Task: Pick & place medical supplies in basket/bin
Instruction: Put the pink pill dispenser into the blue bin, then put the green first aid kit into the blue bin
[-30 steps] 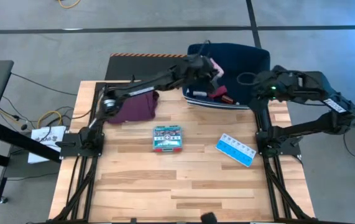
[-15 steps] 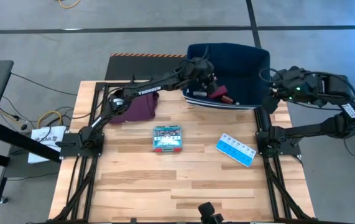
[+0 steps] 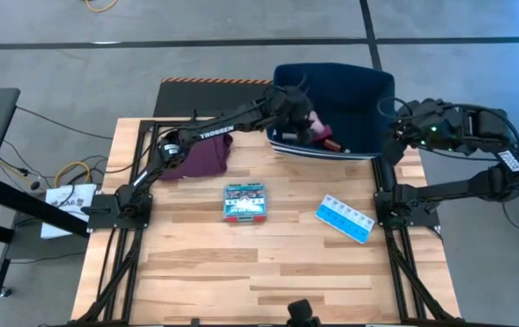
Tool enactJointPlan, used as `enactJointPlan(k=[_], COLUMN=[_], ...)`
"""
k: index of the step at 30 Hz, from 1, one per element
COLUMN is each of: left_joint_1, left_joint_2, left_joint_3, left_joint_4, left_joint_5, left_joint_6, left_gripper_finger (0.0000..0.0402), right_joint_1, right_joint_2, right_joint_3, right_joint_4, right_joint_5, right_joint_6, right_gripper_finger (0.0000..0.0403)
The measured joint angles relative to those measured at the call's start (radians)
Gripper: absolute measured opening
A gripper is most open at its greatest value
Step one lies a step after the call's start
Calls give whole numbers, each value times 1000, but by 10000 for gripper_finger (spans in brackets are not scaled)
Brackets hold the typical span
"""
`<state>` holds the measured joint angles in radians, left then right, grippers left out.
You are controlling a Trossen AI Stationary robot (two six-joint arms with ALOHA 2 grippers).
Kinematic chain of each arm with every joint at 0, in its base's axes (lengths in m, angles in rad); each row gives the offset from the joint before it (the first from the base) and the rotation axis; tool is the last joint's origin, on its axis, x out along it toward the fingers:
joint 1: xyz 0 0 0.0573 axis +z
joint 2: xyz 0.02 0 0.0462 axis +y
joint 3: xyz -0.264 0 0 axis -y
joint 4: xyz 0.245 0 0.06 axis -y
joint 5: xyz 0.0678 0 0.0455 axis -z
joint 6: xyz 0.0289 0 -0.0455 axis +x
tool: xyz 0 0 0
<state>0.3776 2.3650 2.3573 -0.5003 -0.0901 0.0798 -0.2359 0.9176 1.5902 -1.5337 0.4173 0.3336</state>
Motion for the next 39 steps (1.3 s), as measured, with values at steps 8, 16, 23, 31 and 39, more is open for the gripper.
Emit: enactJointPlan(k=[8, 16, 23, 31, 39], left_joint_1=[3, -25, -48, -130, -212], left_joint_2=[2, 2, 2, -48, -157], left_joint_3=[-2, -1, -1, -1, -2], left_joint_4=[-238, -233, -288, -282, -284], left_joint_5=[-217, -334, -350, -633, -782], left_joint_6=[44, 154, 200, 279, 327], left_gripper_finger=[147, 147, 147, 147, 147], right_joint_1=[0, 0, 0, 0, 0], right_joint_2=[38, 69, 104, 117, 115], right_joint_3=[0, 0, 0, 0, 0], right_joint_4=[3, 4, 3, 1, -9], right_joint_5=[0, 3, 4, 5, 4], right_joint_6=[0, -43, -79, -158, -158], right_gripper_finger=[159, 159, 159, 159, 159])
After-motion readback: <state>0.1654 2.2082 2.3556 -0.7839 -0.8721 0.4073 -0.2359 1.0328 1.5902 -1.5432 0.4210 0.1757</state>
